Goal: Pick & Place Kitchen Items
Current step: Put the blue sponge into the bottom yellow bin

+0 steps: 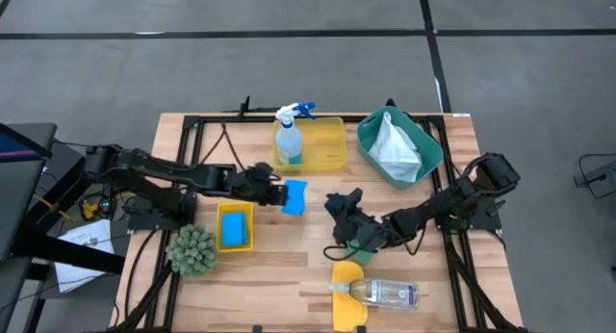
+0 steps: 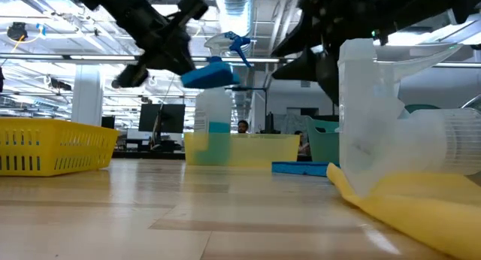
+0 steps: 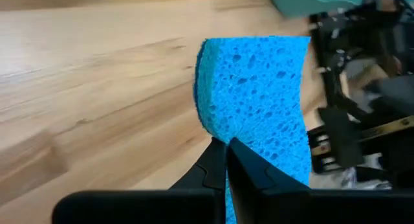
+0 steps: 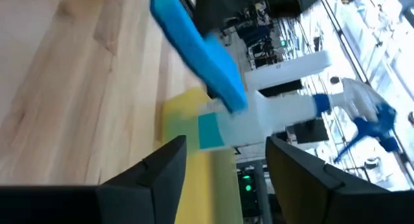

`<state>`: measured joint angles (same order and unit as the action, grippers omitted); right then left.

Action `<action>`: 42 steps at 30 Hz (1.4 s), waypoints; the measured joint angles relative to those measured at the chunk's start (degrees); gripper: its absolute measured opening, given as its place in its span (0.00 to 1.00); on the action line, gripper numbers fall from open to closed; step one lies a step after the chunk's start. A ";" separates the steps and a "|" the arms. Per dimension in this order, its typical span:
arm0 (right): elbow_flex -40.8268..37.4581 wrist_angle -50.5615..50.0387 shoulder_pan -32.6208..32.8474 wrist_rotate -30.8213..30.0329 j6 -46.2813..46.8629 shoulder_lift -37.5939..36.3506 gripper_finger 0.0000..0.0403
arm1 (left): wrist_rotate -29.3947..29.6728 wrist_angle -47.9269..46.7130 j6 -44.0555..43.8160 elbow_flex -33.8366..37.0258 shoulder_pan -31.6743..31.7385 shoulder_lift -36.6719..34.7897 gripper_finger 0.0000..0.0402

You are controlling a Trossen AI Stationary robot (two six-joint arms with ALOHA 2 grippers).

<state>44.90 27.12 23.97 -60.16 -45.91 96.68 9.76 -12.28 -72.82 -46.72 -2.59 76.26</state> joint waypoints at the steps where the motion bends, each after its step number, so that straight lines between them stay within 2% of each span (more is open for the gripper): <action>1: -0.42 -0.03 0.00 0.07 0.77 -0.74 0.51 | 1.02 -2.63 -1.04 0.01 -0.43 -1.46 0.00; 9: -3.07 -0.04 -0.02 0.09 3.89 -4.03 0.51 | 8.86 -21.87 -13.54 0.02 -6.22 -10.05 0.00; 18: -3.03 -0.96 -0.13 0.67 6.14 -3.29 0.51 | 10.73 -35.21 -24.89 0.02 -12.67 -13.62 0.00; 29: -3.06 -1.76 0.00 0.63 7.14 -3.29 0.51 | 9.67 -40.84 -37.10 0.02 -19.83 -13.52 0.00; 42: -3.06 -2.10 -0.11 1.81 9.37 -3.29 0.51 | 0.81 -49.47 -46.20 0.02 -21.66 -13.76 0.00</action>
<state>41.85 25.02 23.86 -58.35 -36.54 93.38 10.57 -61.75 -119.03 -46.70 -24.25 62.50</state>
